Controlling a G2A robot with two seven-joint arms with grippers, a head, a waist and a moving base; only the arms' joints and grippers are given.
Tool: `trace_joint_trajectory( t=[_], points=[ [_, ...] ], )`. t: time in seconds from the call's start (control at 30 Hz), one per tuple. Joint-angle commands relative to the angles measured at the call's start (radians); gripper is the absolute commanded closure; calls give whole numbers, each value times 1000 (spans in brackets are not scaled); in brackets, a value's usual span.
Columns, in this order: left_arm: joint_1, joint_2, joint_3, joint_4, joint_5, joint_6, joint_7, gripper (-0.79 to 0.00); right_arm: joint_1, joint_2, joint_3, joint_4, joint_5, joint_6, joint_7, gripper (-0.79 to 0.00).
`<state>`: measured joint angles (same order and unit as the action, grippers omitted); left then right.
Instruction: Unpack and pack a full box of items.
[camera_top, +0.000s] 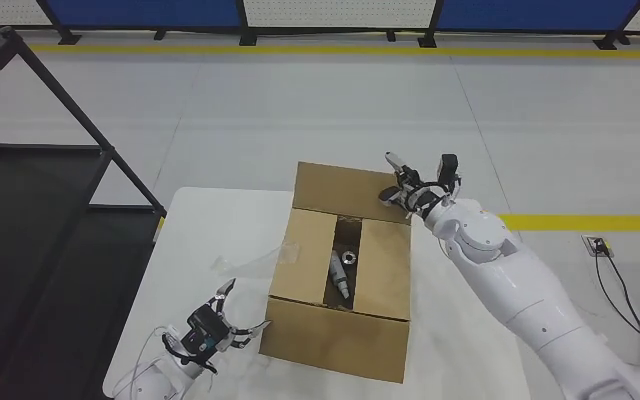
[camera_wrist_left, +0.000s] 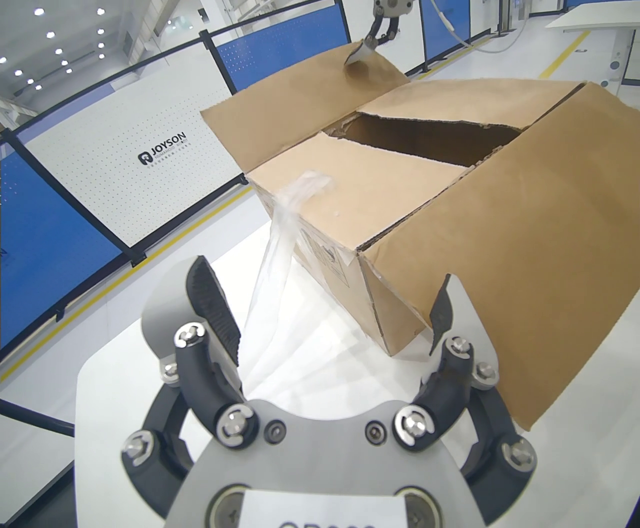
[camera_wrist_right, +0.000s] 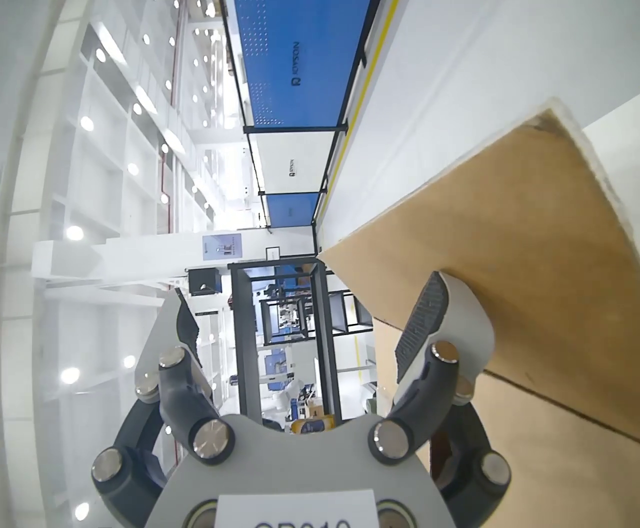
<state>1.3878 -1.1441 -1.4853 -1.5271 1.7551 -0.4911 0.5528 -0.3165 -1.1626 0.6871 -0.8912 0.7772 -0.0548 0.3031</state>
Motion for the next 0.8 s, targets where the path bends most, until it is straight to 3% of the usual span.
trace_joint_trajectory(
  t=[0.0, 0.37, 0.77],
  points=[
    [5, 2, -4, 0, -6, 1, 3, -785, 32, -24, -20, 68, -8, 42, -17, -785],
    [6, 7, 9, -5, -8, 14, -2, -785, 108, -126, -67, 329, 4, 107, 69, -785],
    [4, 11, 38, -4, 7, 24, -11, -785, 135, -182, -48, 476, -11, 68, 114, -785]
  ],
)
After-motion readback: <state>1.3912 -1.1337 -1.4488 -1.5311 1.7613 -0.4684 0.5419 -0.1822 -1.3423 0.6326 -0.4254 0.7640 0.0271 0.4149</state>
